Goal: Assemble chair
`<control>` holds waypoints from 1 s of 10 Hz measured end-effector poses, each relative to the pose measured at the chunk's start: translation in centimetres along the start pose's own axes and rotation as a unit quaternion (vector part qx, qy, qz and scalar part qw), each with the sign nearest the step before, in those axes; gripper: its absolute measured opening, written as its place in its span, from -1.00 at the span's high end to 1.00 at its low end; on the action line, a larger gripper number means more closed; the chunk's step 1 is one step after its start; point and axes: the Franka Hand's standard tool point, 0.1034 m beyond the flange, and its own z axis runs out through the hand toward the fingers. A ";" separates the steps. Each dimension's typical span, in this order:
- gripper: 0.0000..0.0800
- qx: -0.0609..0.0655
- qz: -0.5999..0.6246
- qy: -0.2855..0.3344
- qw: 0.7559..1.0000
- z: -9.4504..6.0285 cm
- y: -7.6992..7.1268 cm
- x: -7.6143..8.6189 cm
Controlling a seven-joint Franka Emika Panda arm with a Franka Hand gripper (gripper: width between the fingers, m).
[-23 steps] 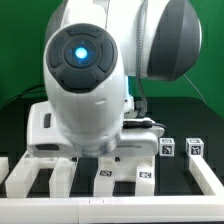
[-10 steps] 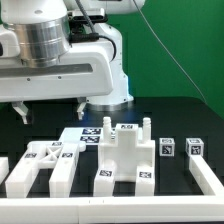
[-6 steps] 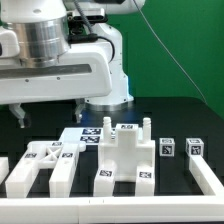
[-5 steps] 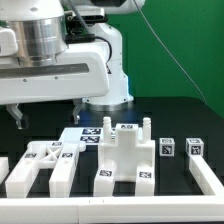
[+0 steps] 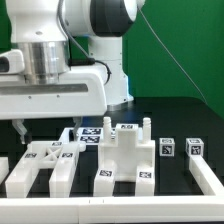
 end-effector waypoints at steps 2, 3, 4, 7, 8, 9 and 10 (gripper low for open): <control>-0.62 -0.007 -0.001 0.016 1.000 0.2 -0.2 0.6; -0.62 -0.008 0.000 0.011 1.000 1.0 -0.5 0.3; -0.62 -0.008 -0.001 0.007 1.000 1.5 -0.8 0.2; -0.62 0.008 -0.005 -0.023 1.000 0.6 -0.8 -0.2; -0.62 0.015 -0.005 -0.036 0.999 0.5 -0.5 -0.3; -0.62 0.015 -0.007 -0.039 0.999 0.8 -0.3 -0.3; -0.62 0.016 -0.006 -0.041 0.999 0.8 -0.3 -0.4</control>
Offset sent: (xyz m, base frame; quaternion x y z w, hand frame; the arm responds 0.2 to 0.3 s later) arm -0.0011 0.0075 -0.0160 -0.0082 0.0005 0.0090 0.9999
